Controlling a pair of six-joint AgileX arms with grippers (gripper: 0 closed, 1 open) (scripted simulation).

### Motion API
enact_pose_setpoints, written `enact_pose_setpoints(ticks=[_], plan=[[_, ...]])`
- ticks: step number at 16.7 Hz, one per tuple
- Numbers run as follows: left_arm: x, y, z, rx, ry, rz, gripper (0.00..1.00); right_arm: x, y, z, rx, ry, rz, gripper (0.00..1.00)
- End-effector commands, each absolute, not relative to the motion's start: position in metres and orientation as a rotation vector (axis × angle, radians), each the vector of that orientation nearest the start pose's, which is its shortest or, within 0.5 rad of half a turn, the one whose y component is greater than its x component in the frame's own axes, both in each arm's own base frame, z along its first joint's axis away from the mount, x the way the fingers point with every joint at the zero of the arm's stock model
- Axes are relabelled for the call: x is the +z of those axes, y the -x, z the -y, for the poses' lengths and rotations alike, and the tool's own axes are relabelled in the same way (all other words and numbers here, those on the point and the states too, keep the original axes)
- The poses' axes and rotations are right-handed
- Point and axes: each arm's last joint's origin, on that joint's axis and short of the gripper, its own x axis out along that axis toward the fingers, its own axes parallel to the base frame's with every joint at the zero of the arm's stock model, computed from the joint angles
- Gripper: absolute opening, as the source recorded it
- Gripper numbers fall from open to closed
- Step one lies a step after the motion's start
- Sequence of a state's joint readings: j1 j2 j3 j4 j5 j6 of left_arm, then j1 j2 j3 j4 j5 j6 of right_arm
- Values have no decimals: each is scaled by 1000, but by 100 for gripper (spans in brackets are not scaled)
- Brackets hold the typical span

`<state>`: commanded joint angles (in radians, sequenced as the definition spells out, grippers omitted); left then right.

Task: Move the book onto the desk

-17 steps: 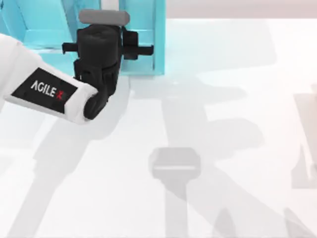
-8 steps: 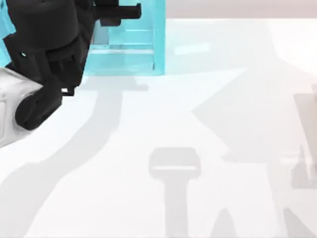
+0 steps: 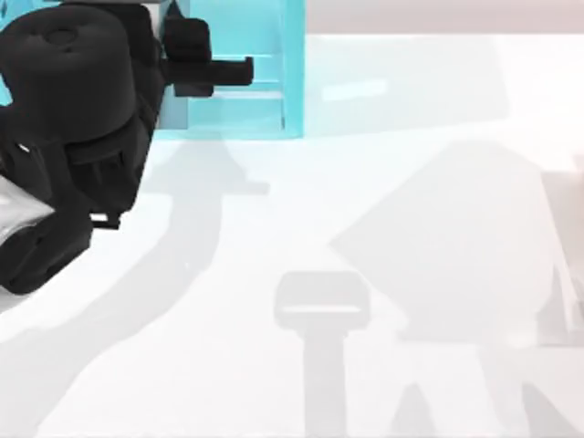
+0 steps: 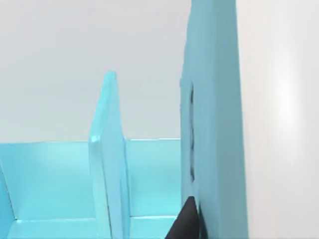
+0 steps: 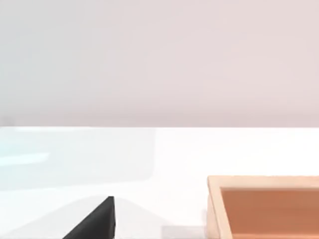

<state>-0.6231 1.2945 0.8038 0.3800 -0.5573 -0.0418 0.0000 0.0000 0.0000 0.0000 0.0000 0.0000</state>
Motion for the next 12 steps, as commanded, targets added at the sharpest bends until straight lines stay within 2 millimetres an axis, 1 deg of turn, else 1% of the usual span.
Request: enact_pose_setpoints(ticks=[3, 6, 9, 12], plan=[[279, -249, 155, -51, -18, -104, 0, 160, -106, 1, 0, 0, 0, 100], [286, -248, 160, -69, -85, -80, 0, 160, -106, 1, 0, 0, 0, 100], [294, -246, 169, -94, -242, -52, 0, 160, -106, 1, 0, 0, 0, 100], [297, -246, 182, -118, -487, -36, 0, 160, -106, 1, 0, 0, 0, 100]])
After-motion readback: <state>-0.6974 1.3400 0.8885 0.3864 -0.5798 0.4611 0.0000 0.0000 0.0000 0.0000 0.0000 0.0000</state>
